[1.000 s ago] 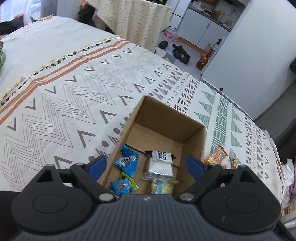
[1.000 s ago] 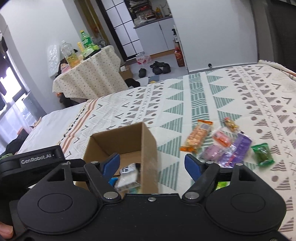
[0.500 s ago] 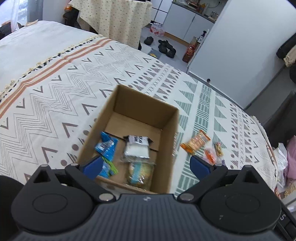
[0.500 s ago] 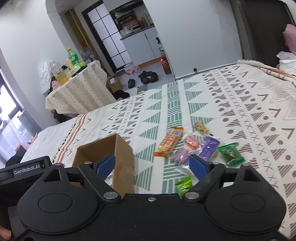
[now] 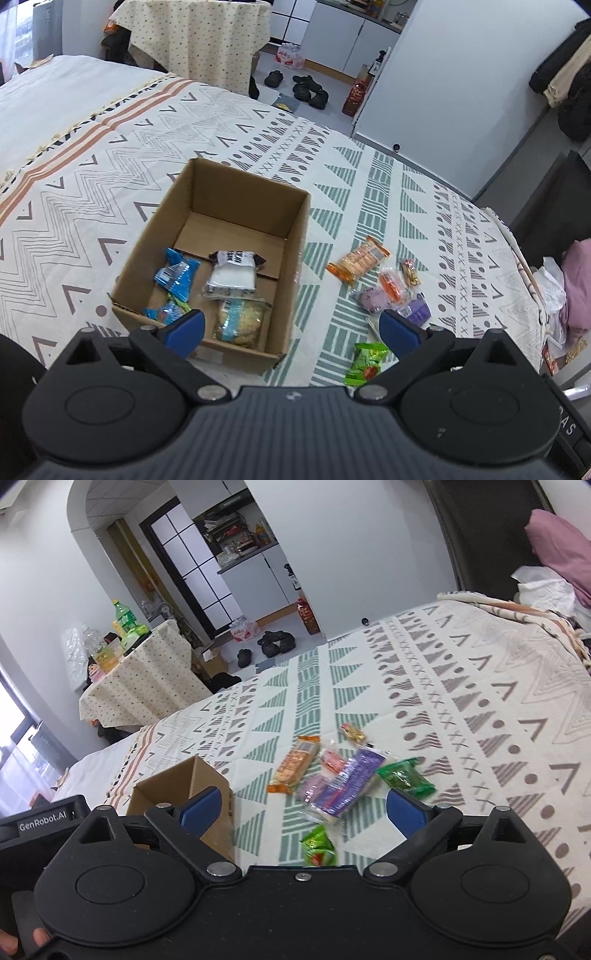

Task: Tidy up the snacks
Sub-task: 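Move both tools back toward the remaining snacks beside the box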

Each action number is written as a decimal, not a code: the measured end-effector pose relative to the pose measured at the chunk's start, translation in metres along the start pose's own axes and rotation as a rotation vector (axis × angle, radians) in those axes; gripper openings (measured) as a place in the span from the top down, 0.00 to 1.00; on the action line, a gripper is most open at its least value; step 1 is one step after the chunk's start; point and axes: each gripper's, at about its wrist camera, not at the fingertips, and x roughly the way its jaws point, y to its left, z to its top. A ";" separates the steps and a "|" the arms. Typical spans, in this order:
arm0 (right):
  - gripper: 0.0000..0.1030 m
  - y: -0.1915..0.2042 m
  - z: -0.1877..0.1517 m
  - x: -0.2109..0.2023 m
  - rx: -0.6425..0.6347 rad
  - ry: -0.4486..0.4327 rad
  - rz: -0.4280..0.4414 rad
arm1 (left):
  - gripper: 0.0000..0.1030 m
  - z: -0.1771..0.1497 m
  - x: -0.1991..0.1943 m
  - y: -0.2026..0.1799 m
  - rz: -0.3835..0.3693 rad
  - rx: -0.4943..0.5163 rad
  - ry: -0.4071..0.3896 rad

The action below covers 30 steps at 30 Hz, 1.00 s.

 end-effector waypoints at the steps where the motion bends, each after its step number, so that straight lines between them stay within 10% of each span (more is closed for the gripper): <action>1: 0.06 -0.003 -0.001 -0.001 0.004 0.000 -0.003 | 0.03 -0.001 0.000 -0.002 -0.002 0.002 0.002; 22: 0.13 -0.058 -0.021 -0.001 0.096 0.069 -0.014 | 0.06 -0.034 0.025 -0.043 0.005 0.046 0.041; 30: 0.25 -0.065 -0.034 0.019 0.121 0.170 -0.005 | 0.23 -0.046 0.047 -0.052 -0.014 0.054 0.076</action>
